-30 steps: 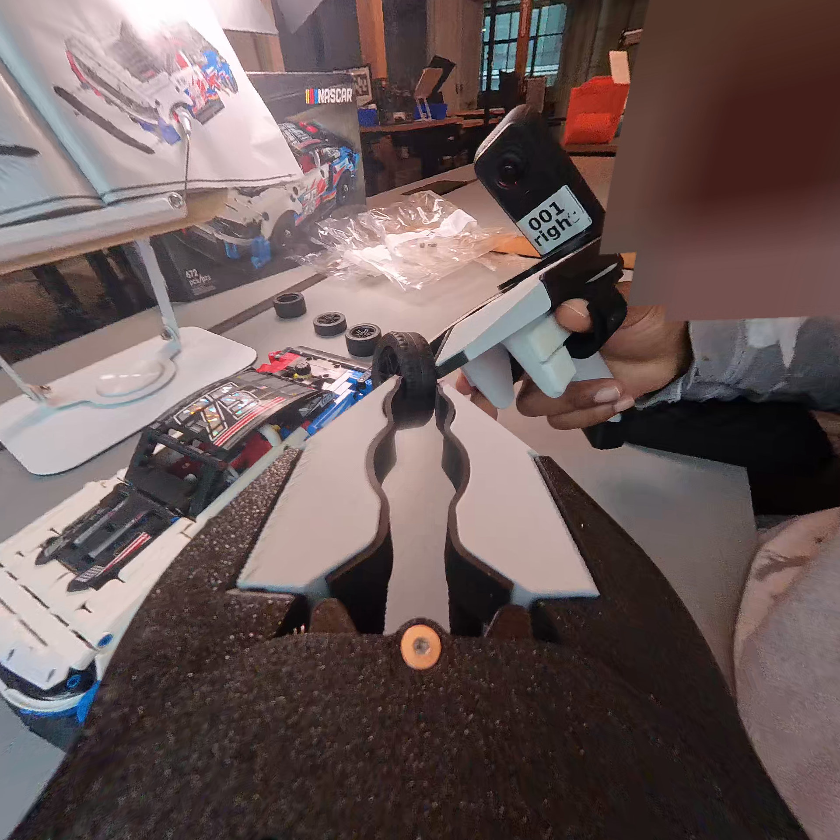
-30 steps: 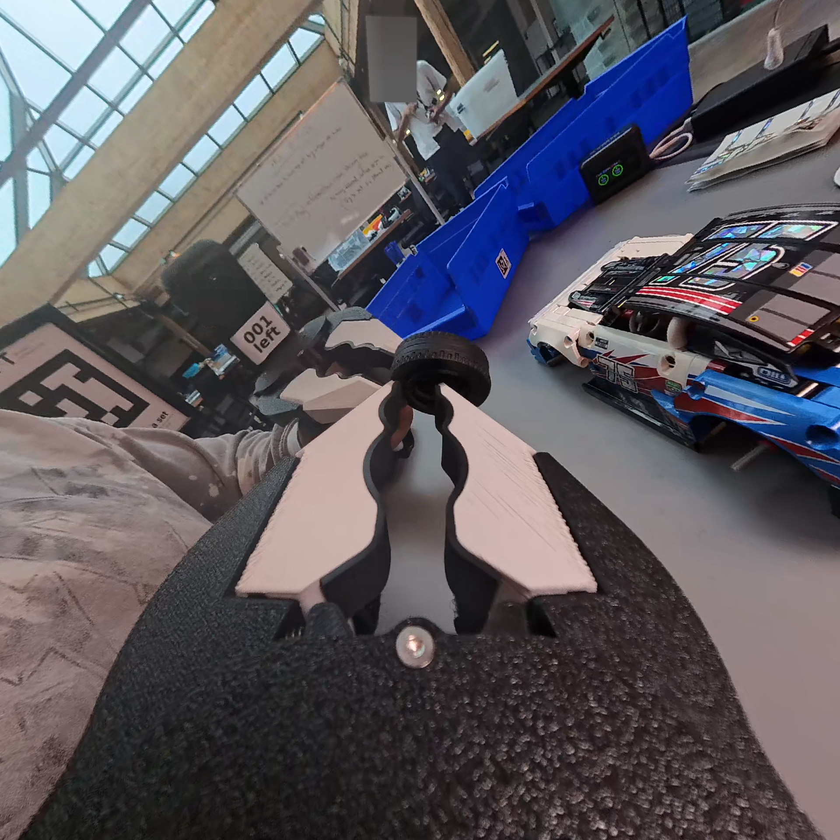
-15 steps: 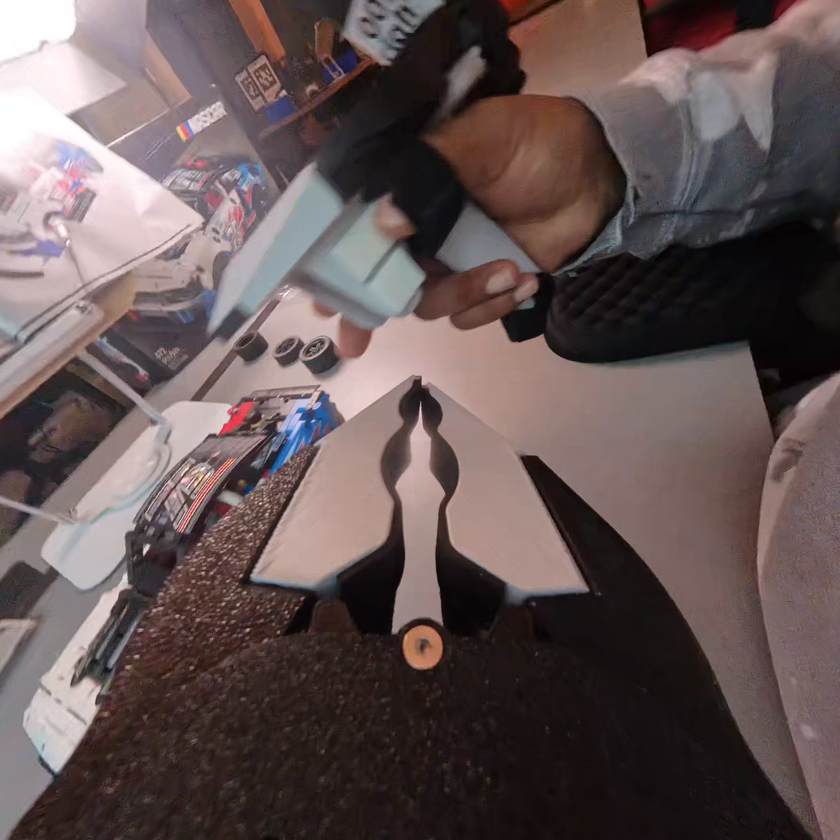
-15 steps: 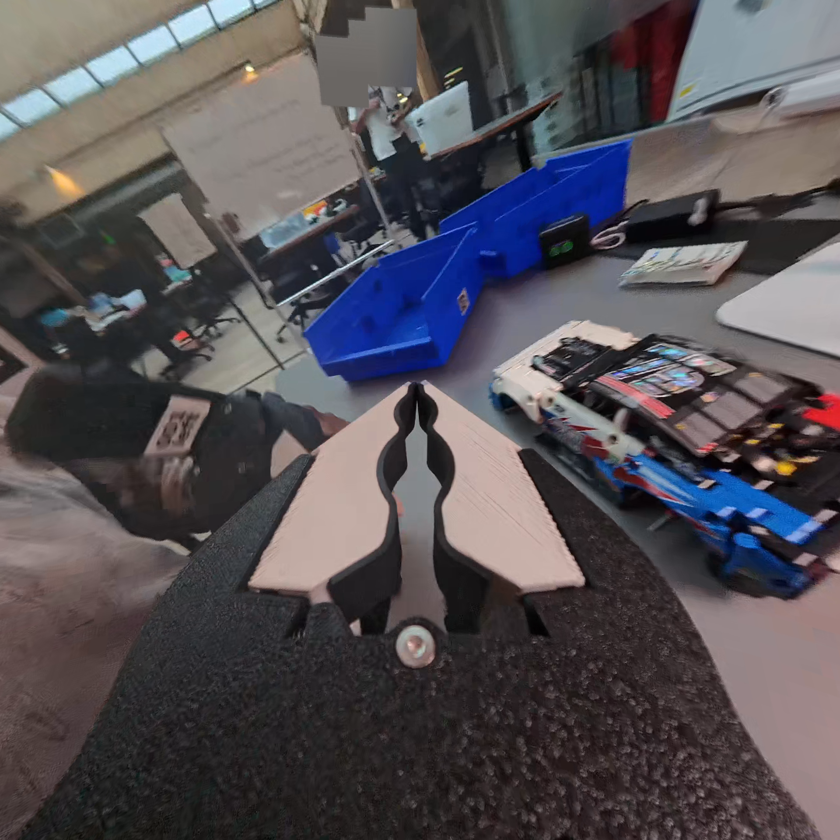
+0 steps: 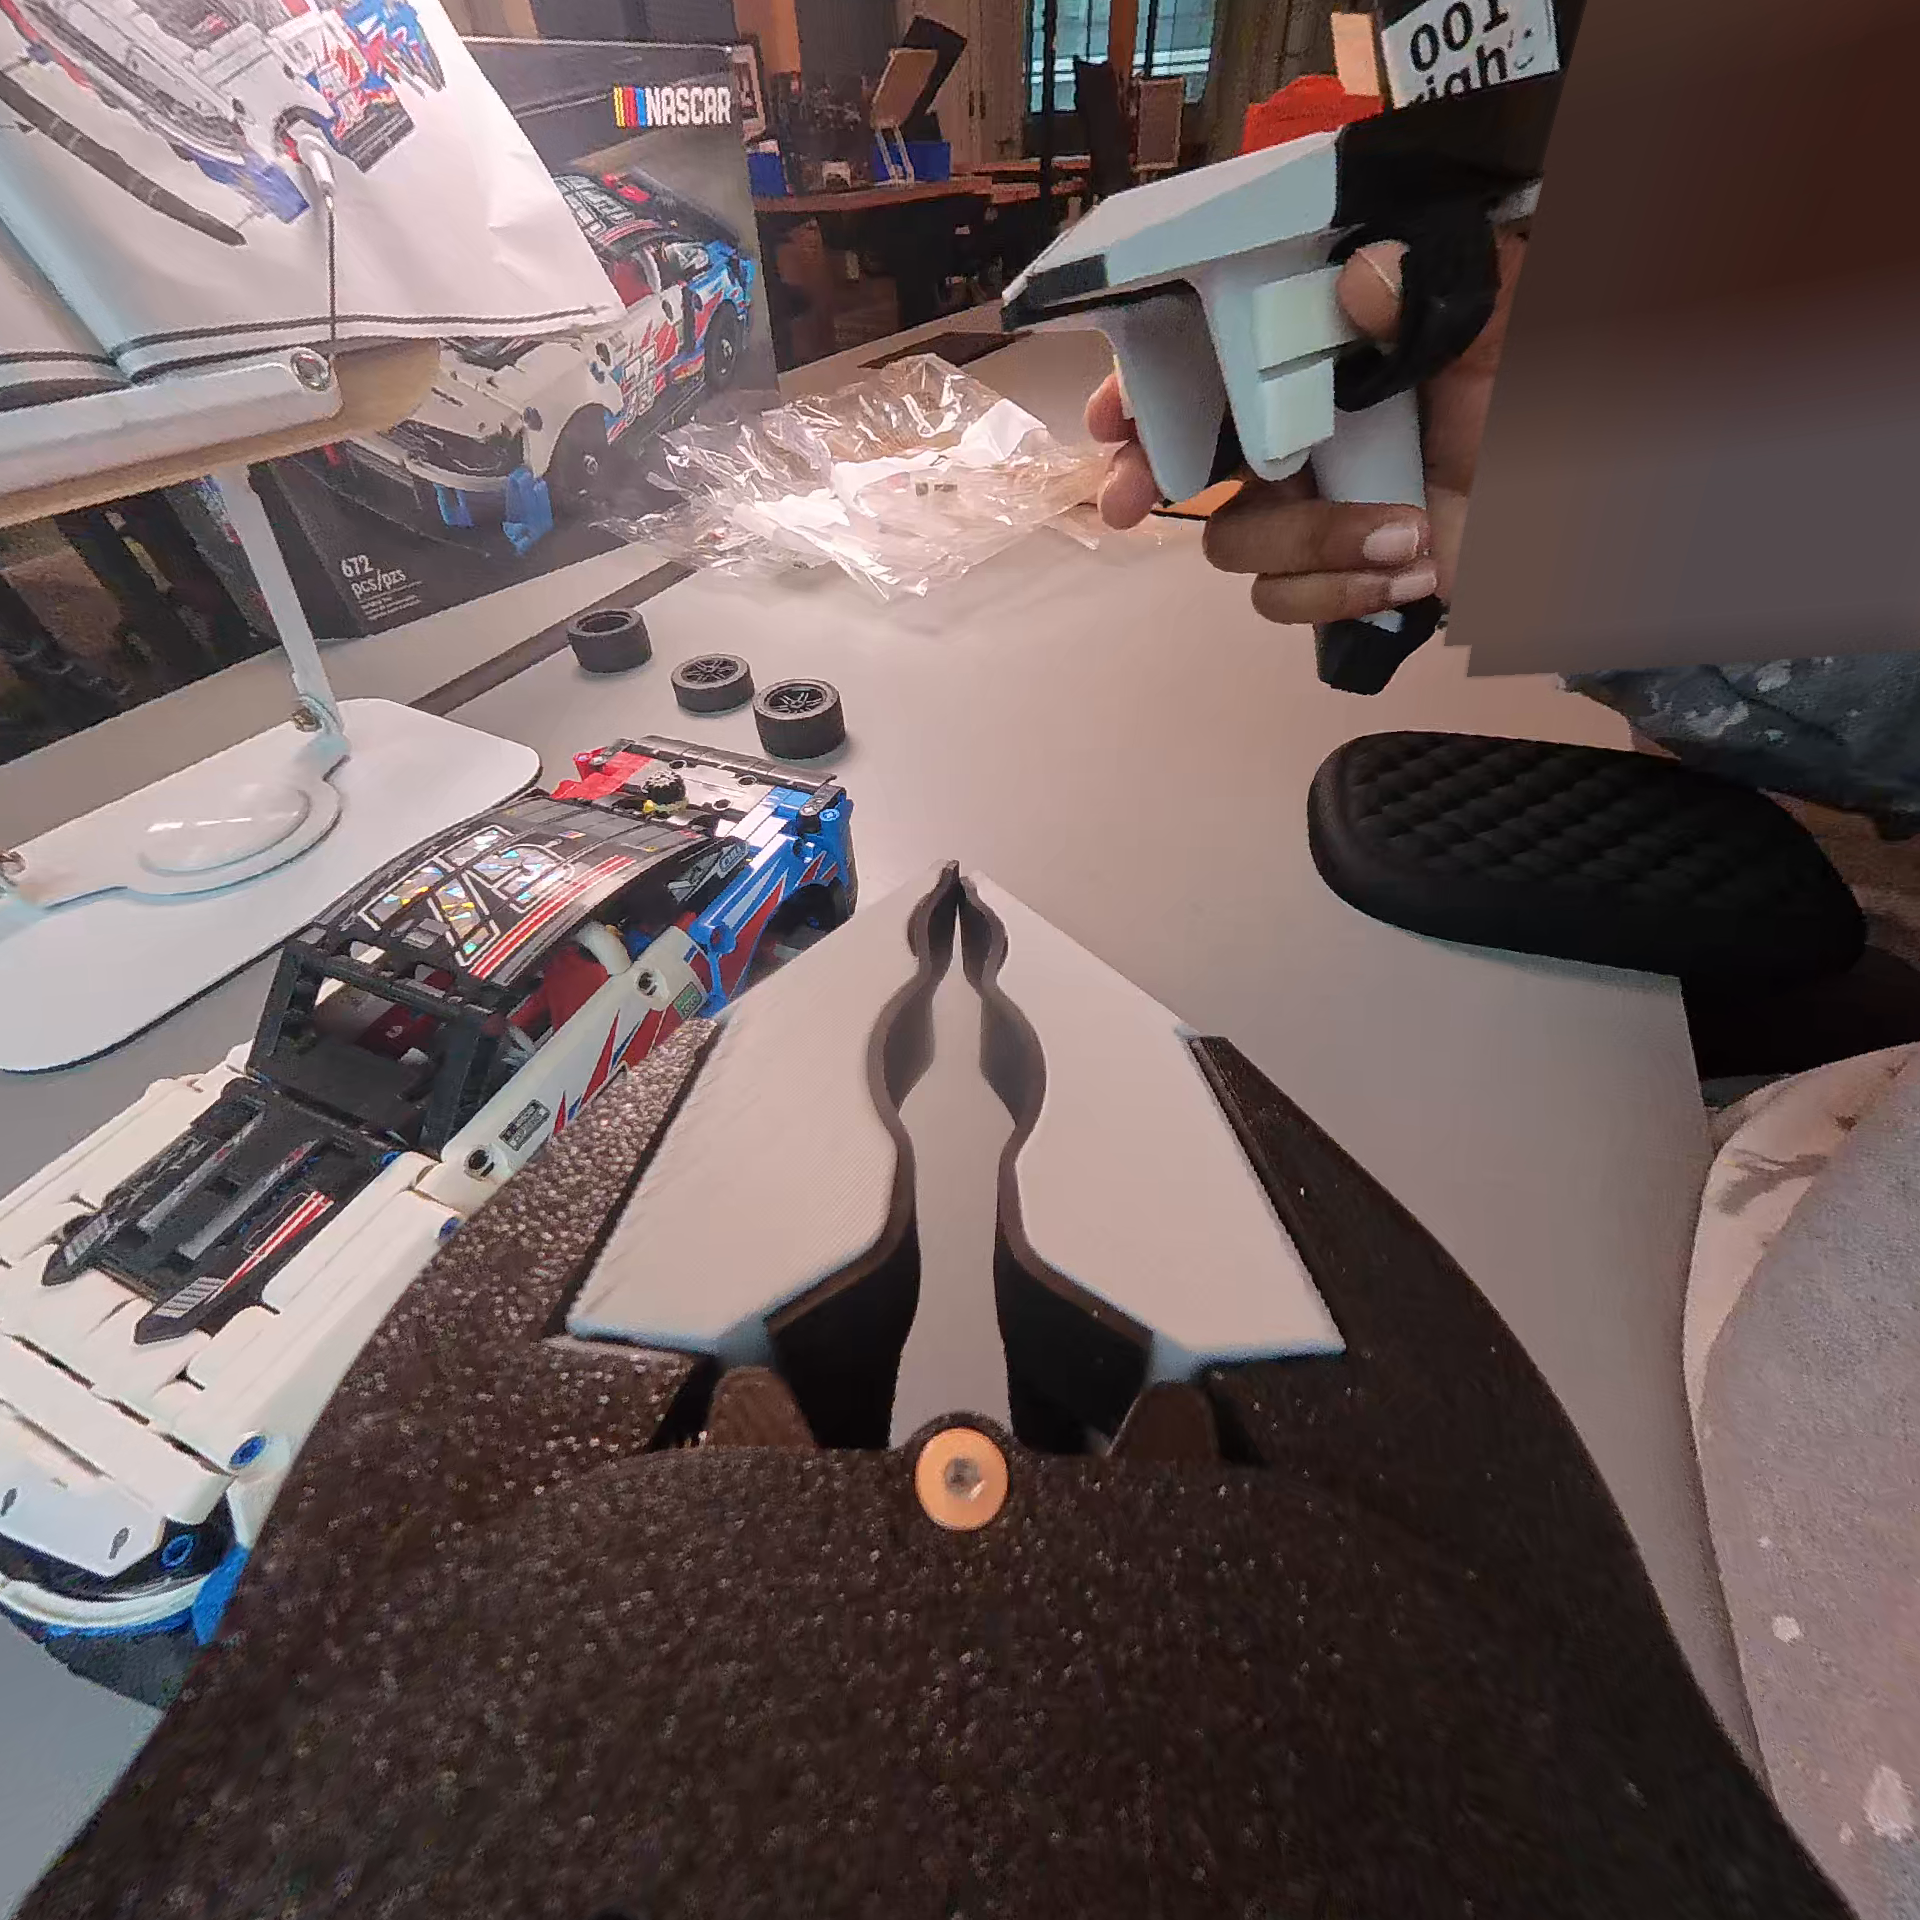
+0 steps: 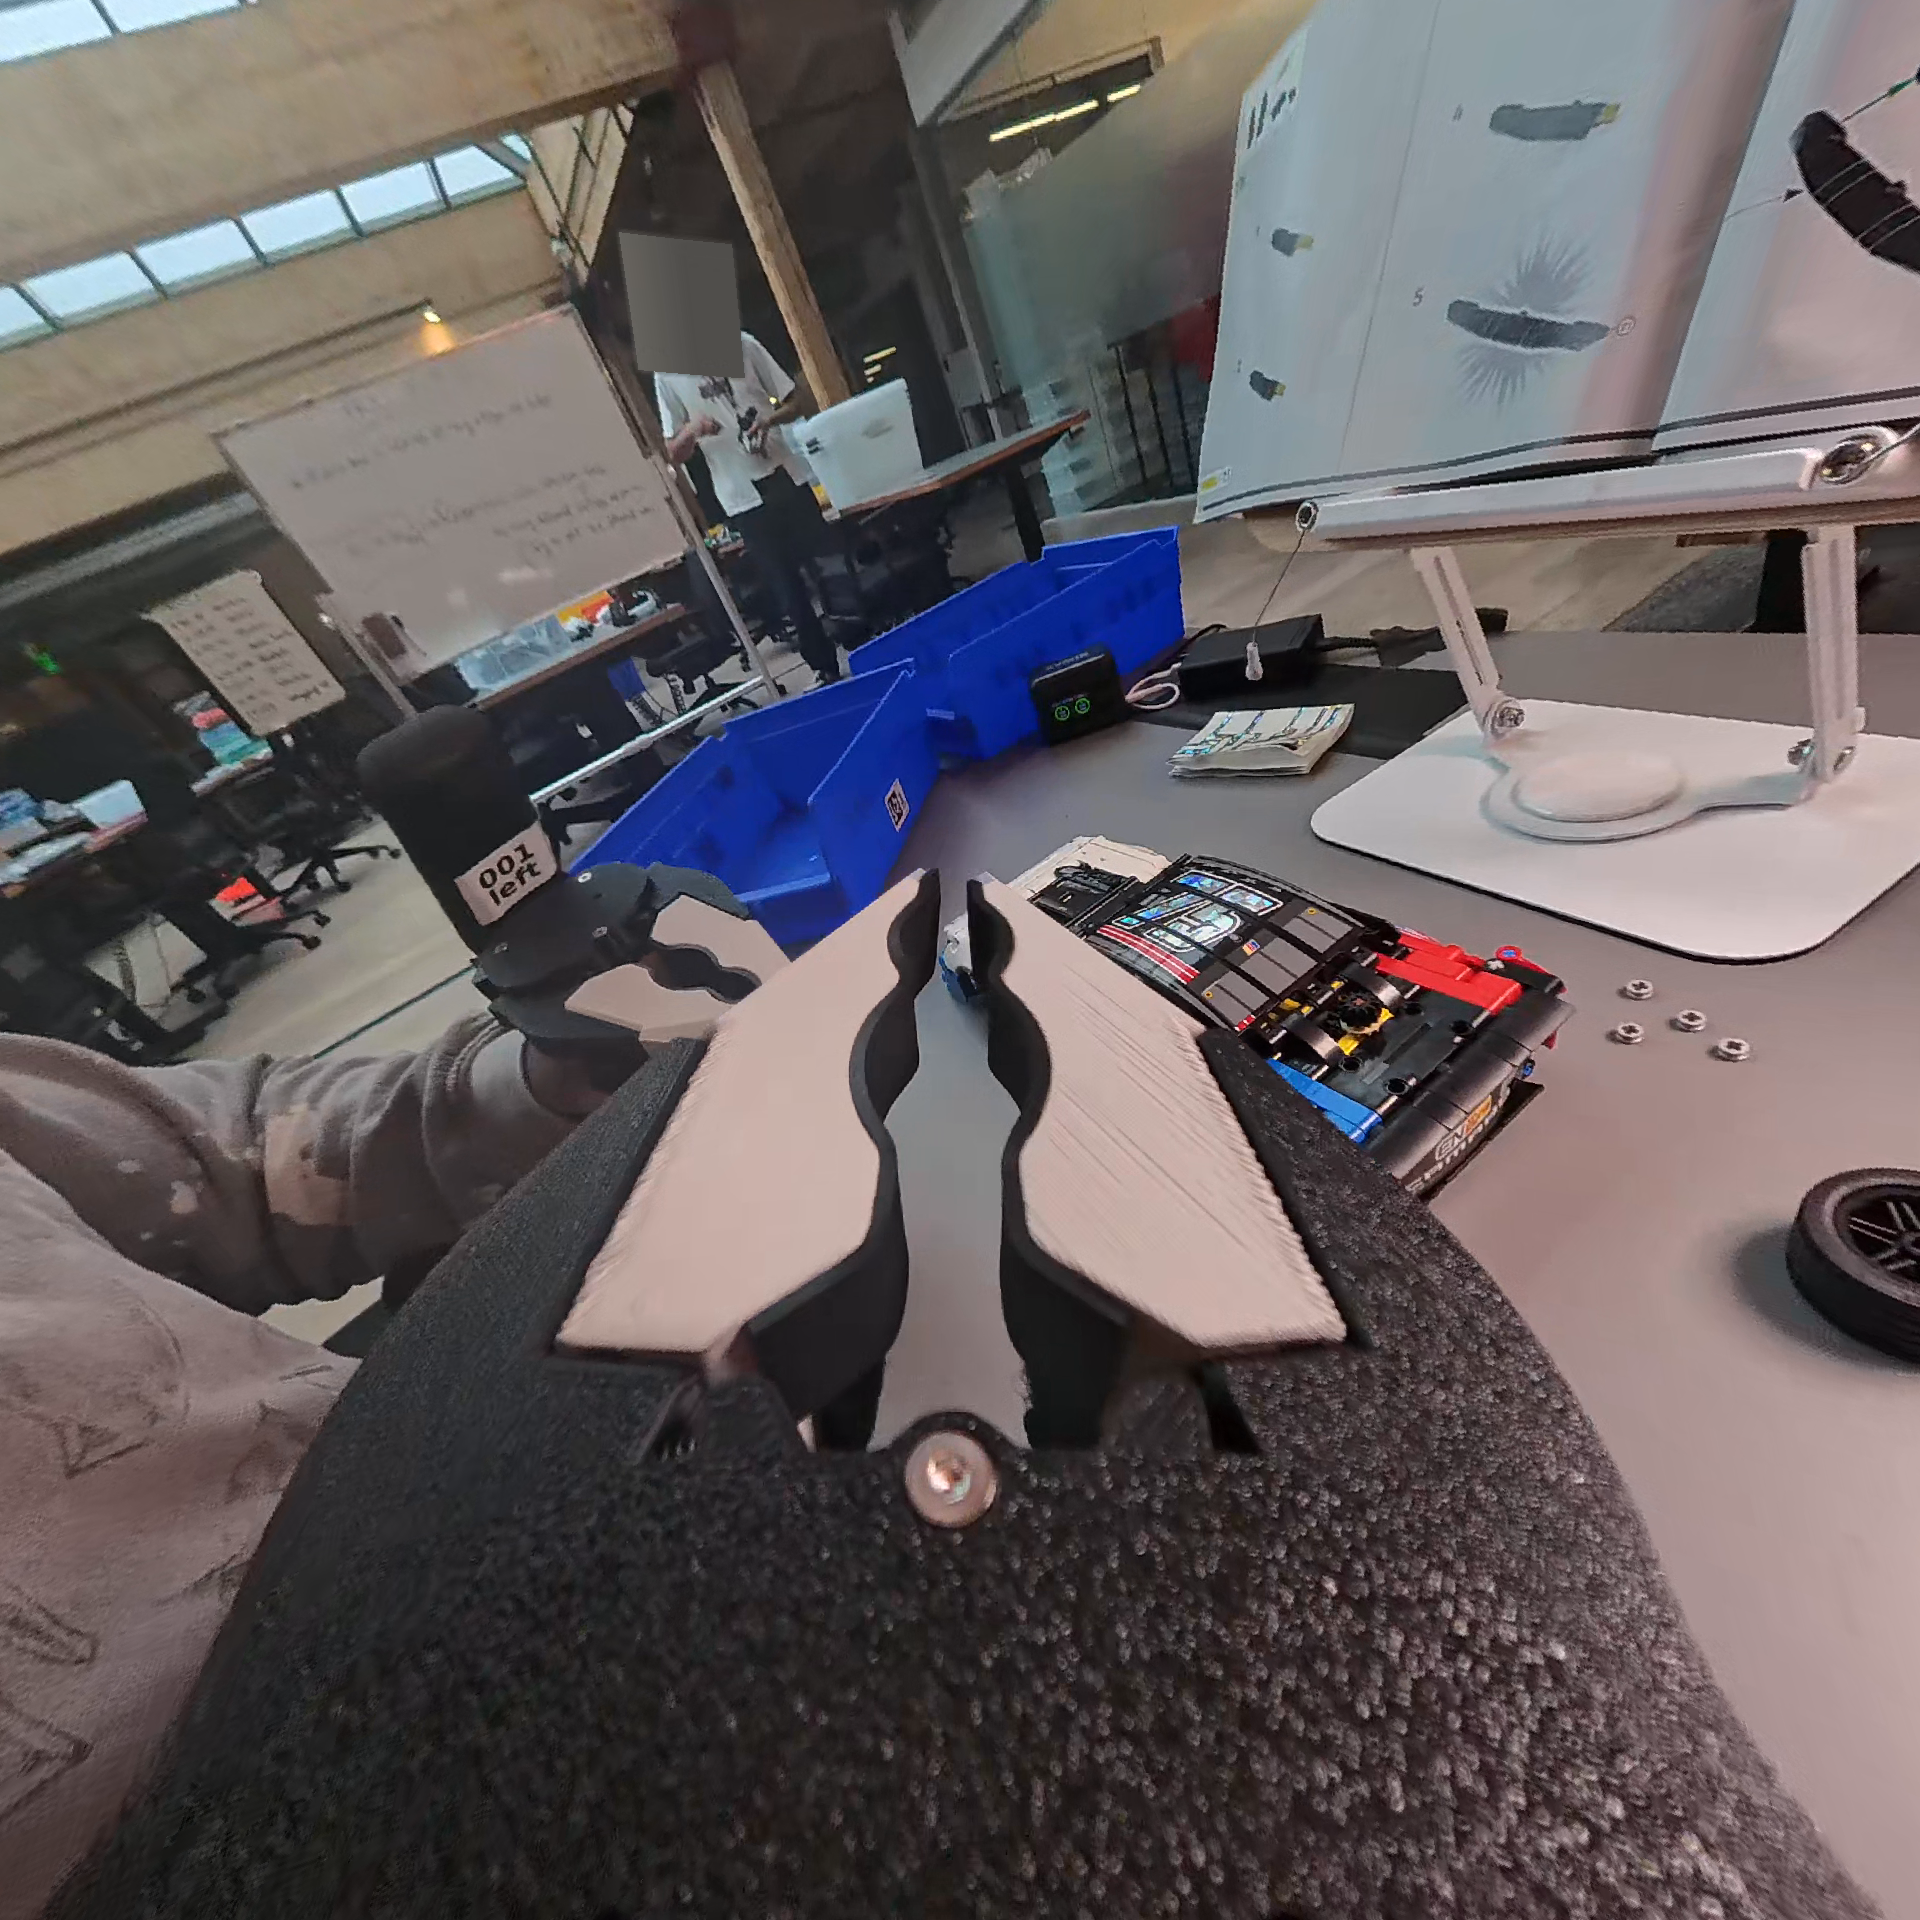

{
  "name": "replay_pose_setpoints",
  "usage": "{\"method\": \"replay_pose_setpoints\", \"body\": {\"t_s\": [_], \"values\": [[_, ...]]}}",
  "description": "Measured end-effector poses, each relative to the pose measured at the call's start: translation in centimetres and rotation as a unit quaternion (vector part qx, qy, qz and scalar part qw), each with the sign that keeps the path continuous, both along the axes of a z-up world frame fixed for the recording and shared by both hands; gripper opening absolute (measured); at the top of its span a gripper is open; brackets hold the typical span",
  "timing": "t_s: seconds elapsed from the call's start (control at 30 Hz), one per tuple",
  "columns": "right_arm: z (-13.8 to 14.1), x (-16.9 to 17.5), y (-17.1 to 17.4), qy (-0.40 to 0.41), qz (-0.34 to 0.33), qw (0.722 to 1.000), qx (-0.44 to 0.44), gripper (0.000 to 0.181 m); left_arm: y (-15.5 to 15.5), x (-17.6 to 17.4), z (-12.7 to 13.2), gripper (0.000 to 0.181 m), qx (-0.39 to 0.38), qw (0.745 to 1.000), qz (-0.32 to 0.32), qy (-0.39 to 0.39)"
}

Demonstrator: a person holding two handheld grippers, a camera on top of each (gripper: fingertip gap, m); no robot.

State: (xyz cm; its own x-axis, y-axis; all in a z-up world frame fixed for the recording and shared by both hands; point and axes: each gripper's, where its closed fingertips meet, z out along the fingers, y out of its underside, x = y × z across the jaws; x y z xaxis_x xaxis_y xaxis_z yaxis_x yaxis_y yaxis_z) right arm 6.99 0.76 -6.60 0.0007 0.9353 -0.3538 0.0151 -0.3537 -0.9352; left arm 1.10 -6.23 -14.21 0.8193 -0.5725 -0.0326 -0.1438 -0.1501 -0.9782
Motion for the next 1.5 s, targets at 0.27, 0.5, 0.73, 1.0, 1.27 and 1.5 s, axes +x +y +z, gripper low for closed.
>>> {"method": "replay_pose_setpoints", "body": {"t_s": [0.27,0.5,0.73,1.0,1.27,1.5], "values": [[-0.5,3.8,0.3,-0.045,-0.041,0.997,0.038,0.012,-0.6,0.5,-0.5,0.004,-0.013,0.999,-0.015,-0.035],[-1.0,11.0,1.3,-0.097,-0.138,0.983,0.065,0.015,-0.5,2.2,-1.3,0.021,-0.054,0.995,-0.071,-0.047],[-2.1,17.2,0.8,-0.138,-0.197,0.968,0.066,0.018,0.2,4.2,-1.5,0.025,-0.069,0.99,-0.115,-0.031],[-3.7,19.7,-0.6,-0.204,-0.178,0.96,0.072,0.028,-0.5,6.0,-1.9,0.027,-0.063,0.989,-0.132,-0.01],[-6.7,27.9,1.7,-0.246,-0.307,0.919,0.031,0.051,-1.0,5.7,-1.8,0.026,-0.069,0.988,-0.135,-0.001],[-8.2,27.5,2.5,-0.234,-0.326,0.915,0.035,0.049,-1.0,6.3,-1.9,0.026,-0.064,0.987,-0.15,0.008]]}}
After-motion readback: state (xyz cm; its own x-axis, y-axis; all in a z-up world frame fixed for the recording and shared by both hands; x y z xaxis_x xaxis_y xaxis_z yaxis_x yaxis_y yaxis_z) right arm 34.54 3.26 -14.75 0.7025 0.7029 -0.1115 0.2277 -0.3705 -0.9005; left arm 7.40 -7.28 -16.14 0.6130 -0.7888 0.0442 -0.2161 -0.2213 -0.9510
